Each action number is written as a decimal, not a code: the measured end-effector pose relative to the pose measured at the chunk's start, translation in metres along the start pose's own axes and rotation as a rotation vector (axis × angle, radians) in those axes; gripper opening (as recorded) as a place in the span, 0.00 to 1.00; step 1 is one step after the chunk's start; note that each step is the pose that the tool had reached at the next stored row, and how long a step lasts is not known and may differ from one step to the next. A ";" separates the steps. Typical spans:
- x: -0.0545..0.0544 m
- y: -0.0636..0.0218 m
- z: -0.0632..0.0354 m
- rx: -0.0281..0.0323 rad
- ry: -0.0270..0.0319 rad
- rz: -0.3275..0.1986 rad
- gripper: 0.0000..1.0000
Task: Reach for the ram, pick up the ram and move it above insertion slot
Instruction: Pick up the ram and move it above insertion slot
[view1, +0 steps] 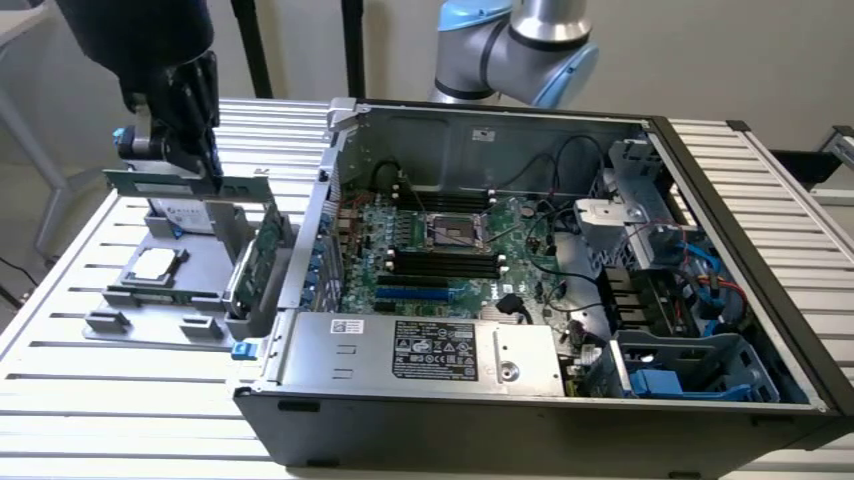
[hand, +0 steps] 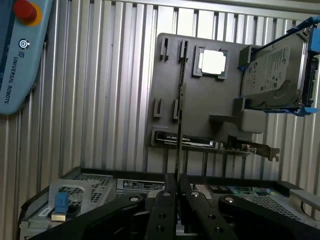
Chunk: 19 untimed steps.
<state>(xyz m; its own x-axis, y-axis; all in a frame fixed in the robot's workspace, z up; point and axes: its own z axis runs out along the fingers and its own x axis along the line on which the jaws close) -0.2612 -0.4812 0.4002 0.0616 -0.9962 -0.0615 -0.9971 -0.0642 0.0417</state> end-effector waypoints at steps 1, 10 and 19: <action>0.000 -0.0044 -0.0010 -0.0003 -0.0002 0.000 0.14; 0.002 -0.0452 -0.0099 -0.0027 -0.0022 0.000 0.14; 0.005 -0.0858 -0.0167 -0.0044 -0.0038 0.000 0.14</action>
<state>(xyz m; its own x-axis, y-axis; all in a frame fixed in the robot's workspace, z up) -0.1746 -0.4811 0.4130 0.0613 -0.9960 -0.0653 -0.9969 -0.0644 0.0462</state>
